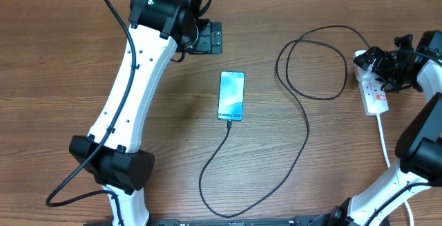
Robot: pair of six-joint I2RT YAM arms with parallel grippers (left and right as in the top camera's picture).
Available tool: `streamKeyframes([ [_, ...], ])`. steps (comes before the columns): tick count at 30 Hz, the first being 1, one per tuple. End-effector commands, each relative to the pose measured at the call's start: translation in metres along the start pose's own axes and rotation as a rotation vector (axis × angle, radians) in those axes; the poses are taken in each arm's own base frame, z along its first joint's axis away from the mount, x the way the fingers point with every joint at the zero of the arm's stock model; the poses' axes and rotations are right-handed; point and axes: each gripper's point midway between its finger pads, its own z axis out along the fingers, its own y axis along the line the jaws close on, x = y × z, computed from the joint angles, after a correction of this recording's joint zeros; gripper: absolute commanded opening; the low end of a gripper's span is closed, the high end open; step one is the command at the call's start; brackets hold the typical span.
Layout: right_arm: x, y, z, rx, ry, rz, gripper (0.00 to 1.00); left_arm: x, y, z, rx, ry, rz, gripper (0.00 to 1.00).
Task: Plug charger to phone and switch on socket
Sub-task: 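Press the red switch beside the charger with the right gripper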
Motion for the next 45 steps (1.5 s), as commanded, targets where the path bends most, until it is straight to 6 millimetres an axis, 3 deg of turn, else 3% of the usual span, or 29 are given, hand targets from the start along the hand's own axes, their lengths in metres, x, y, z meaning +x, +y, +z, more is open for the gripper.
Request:
streamKeyframes([
  [1, 0.037, 0.004, 0.021, -0.056, 0.114, 0.061, 1.0, -0.002, 0.004, 0.001, -0.018, -0.004, 0.015, 1.0],
  [11, 0.037, 0.004, 0.021, -0.056, 0.113, 0.061, 1.0, -0.002, 0.004, 0.001, -0.018, -0.004, 0.015, 1.0],
  [24, 0.009, 0.002, 0.01, 0.0, 0.048, 0.038, 1.0, -0.002, 0.004, 0.001, -0.018, -0.004, 0.015, 1.0],
  [27, 0.007, -0.005, 0.007, 0.05, 0.052, 0.03, 1.0, -0.002, 0.004, 0.001, -0.018, -0.004, 0.015, 1.0],
  [45, 0.002, -0.004, 0.004, 0.051, 0.04, 0.005, 1.0, -0.002, 0.004, 0.001, -0.018, -0.004, 0.015, 1.0],
])
